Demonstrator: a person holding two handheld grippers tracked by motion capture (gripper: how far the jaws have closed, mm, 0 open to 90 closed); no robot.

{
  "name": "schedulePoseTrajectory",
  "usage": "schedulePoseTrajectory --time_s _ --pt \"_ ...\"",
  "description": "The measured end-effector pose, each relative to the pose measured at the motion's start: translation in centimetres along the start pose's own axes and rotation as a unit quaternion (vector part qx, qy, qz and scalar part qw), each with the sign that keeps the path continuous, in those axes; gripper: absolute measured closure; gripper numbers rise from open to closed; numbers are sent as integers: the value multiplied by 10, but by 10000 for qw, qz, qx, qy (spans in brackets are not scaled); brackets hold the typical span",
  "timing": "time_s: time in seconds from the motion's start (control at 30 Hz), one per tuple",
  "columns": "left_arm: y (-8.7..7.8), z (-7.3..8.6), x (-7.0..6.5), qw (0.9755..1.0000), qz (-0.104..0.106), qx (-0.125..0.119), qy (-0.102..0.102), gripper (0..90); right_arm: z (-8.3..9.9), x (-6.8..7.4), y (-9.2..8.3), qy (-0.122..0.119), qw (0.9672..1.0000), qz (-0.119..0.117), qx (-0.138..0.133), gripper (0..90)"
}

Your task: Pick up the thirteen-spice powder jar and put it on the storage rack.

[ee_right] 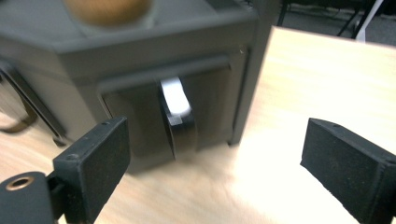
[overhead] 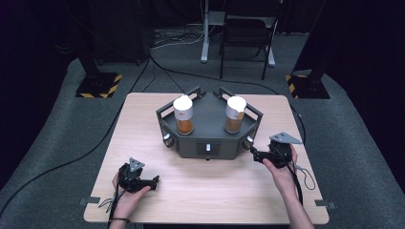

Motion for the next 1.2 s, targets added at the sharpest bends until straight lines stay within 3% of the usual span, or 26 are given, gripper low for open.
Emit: schedulePoseTrajectory --time_s 0.6,1.2 --pt "0 0 0 10000 -2 0 -4 6 63 -20 1 156 9988 138 454 75" --pt "0 0 0 10000 -2 0 -4 6 78 -21 1 106 9954 303 903 73"
Point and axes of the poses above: each handheld gripper's, and its own axes: y roughly forward along the jaws, z roughly out of its underside, x roughly to its left, the point moved 9 cm from there along y, roughly forward along the jaws, and after that the axes turned 4 degrees about y, right-handed, at the moved point
